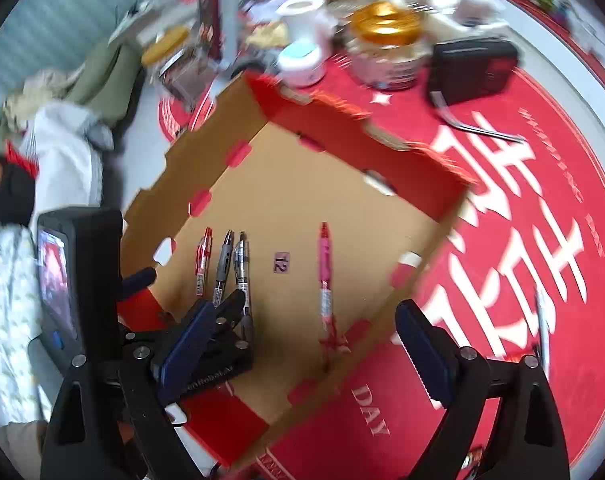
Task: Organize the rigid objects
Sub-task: 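Move both tools back over the remaining pens on the mat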
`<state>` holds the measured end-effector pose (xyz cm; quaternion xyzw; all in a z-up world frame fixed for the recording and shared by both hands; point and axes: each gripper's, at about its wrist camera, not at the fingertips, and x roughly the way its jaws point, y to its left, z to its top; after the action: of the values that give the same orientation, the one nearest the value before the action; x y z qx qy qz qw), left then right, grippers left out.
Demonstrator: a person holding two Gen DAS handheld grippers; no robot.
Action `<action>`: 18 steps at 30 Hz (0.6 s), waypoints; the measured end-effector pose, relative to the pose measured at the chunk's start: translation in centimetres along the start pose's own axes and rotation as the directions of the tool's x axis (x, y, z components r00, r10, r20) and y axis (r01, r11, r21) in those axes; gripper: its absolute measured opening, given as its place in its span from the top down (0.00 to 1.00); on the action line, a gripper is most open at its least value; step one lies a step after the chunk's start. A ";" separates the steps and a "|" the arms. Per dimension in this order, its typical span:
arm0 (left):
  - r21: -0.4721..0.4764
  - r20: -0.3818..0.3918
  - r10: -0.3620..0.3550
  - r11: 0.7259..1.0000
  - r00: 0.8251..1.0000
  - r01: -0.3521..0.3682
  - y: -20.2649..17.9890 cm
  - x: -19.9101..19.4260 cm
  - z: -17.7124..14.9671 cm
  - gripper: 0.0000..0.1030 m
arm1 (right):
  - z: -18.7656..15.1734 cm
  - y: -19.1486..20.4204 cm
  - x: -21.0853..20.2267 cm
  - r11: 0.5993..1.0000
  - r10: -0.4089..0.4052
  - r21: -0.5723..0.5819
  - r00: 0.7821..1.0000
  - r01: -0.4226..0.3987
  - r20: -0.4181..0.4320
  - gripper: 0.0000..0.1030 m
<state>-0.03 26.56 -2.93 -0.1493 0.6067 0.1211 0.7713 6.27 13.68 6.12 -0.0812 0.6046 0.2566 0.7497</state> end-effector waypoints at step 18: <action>0.795 -0.079 -0.146 0.588 0.986 0.151 -28.5 -1.0 -13.5 0.00 | -23.5 -23.2 -7.0 0.773 -0.122 0.586 0.964 0.243 -0.238 0.10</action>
<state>-1.87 -4.93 -2.57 0.1602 0.5844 -0.2275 0.7622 -3.85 -18.32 2.41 0.0830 0.7116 -0.0353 0.6968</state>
